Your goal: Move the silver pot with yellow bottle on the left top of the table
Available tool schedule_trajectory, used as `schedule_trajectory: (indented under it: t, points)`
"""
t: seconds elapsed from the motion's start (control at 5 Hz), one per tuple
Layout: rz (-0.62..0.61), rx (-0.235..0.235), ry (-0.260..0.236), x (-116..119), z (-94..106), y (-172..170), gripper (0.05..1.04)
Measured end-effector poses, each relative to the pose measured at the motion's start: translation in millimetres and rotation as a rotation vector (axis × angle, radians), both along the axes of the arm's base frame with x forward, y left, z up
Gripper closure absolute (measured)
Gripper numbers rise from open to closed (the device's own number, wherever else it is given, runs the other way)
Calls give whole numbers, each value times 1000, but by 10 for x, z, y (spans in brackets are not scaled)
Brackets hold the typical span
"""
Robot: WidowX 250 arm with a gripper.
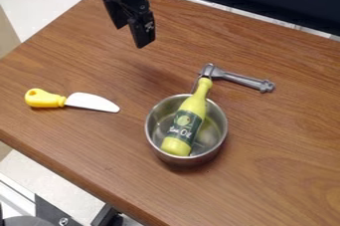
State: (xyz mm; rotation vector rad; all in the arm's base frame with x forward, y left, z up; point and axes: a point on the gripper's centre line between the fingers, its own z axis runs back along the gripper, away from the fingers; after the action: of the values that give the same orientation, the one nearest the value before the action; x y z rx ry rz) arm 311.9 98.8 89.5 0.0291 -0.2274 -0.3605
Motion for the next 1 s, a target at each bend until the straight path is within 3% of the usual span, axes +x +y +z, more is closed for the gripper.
schedule_trajectory:
  t: [0.4, 0.6, 0.8, 1.0]
  points:
    - [63, 0, 66, -65, -140, -69, 84]
    - [67, -30, 111, -214, -155, -151, 84]
    - [-14, -52, 128, -329, -81, -302, 84]
    - [-153, -54, 133, -532, -148, -516, 84]
